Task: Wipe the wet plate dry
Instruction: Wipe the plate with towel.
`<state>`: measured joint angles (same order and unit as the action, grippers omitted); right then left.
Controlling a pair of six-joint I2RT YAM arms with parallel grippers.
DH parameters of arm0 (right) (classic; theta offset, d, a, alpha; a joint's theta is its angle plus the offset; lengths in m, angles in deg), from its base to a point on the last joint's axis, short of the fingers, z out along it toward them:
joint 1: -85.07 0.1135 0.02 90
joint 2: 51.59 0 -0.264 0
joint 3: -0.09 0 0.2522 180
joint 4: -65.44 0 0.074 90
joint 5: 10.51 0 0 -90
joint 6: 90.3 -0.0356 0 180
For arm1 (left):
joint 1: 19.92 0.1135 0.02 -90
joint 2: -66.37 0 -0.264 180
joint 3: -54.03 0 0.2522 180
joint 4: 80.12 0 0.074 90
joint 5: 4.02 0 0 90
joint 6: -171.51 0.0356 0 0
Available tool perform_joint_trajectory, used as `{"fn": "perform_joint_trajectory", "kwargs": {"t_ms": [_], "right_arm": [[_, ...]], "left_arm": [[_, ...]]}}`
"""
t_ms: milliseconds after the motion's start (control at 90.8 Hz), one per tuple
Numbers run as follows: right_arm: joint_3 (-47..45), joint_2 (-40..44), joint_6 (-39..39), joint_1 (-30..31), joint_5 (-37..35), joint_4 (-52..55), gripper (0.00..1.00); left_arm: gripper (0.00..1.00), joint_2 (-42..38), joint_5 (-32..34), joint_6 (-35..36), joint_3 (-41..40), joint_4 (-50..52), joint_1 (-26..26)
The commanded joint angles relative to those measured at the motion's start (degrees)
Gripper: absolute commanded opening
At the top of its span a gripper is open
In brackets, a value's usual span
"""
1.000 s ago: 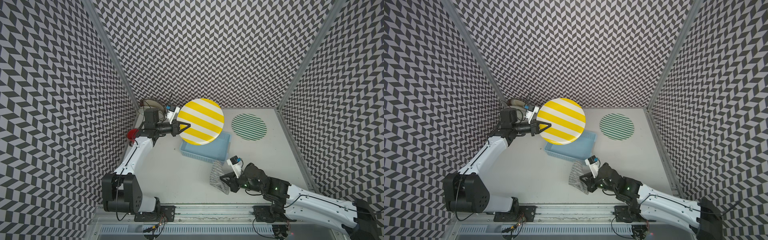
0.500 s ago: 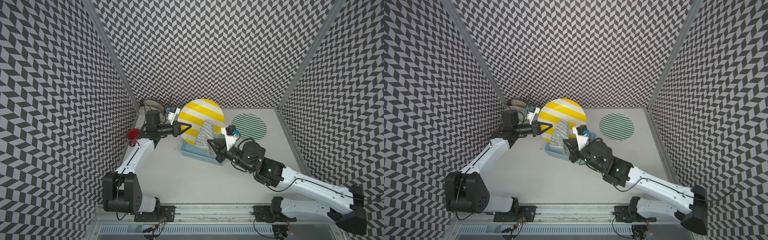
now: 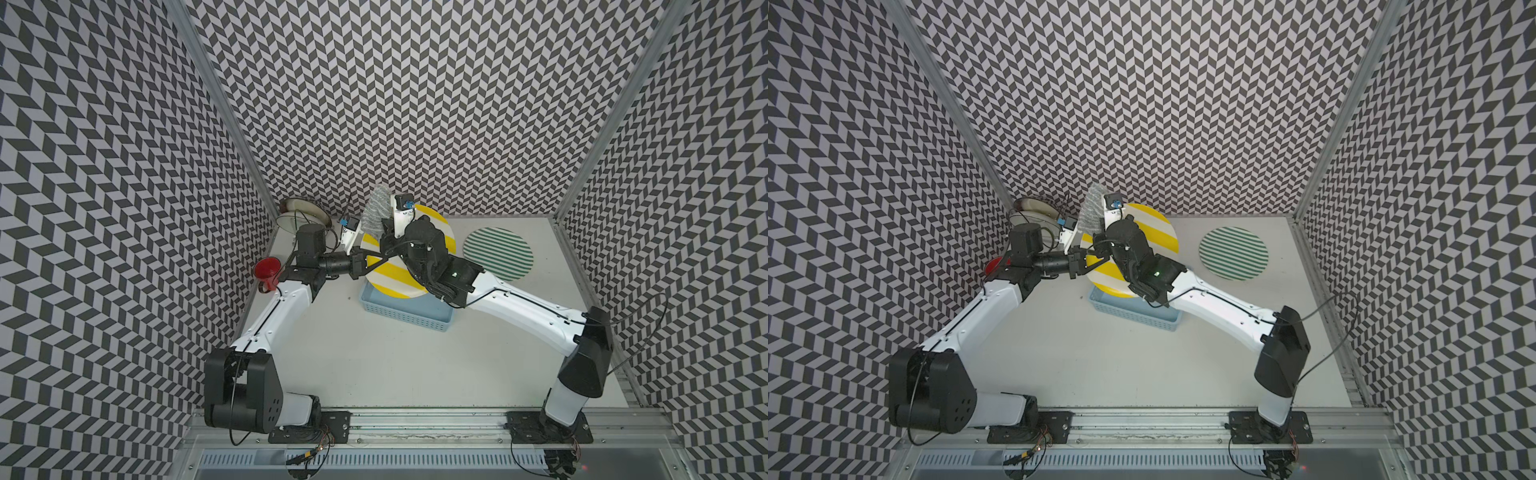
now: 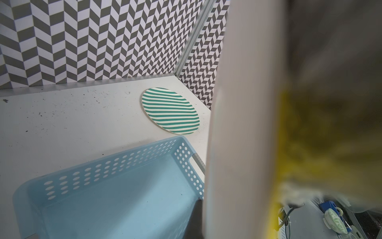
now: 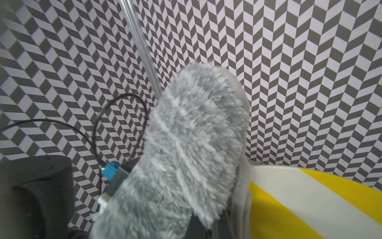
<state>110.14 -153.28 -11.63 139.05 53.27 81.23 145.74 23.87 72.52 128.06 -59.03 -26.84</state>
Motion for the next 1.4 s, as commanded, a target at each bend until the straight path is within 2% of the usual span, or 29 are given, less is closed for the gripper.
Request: {"fn": "perform_joint_trajectory", "kwargs": {"t_ms": [0, 220, 353, 463, 617, 782, 1102, 1267, 1388], "right_arm": [[-0.8, 0.3, -3.8, -2.5, -4.8, 1.3, 0.0], [-11.4, 7.6, -9.5, -10.0, -4.0, 2.8, 0.0], [-19.4, 13.1, -10.3, -12.5, -3.6, 0.7, 0.0], [-22.7, 14.9, -10.6, -13.3, -1.2, -0.4, 0.0], [-21.6, 13.3, -9.3, -12.5, 8.6, -1.9, 0.0], [-17.2, 9.4, -4.6, -7.9, 15.8, -4.9, 0.0], [-7.7, 0.3, -3.5, -0.8, 21.8, -2.3, 0.0], [-10.0, 1.7, -5.5, -2.1, 19.5, -1.9, 0.0], [-16.1, 6.1, -9.9, -6.9, 20.1, -2.2, 0.0]], "left_arm": [[0.0, -2.8, -4.0, 1.9, 0.5, -3.9, -0.3], [0.0, -2.7, -3.8, 1.9, 0.5, -3.9, -0.4], [0.0, -2.6, -3.5, 1.8, 0.6, -4.1, -0.3], [0.0, -2.5, -3.5, 1.8, 0.5, -4.1, -0.3], [0.0, -2.4, -3.5, 1.7, 0.2, -4.5, -0.3], [0.0, -2.5, -3.5, 1.5, -0.2, -4.7, -0.4], [0.0, -2.4, -3.0, 1.3, -0.5, -5.1, -0.3], [0.0, -2.4, -3.0, 1.3, -0.5, -5.1, -0.3], [0.0, -2.4, -2.9, 1.3, -0.5, -5.1, -0.4]]}}
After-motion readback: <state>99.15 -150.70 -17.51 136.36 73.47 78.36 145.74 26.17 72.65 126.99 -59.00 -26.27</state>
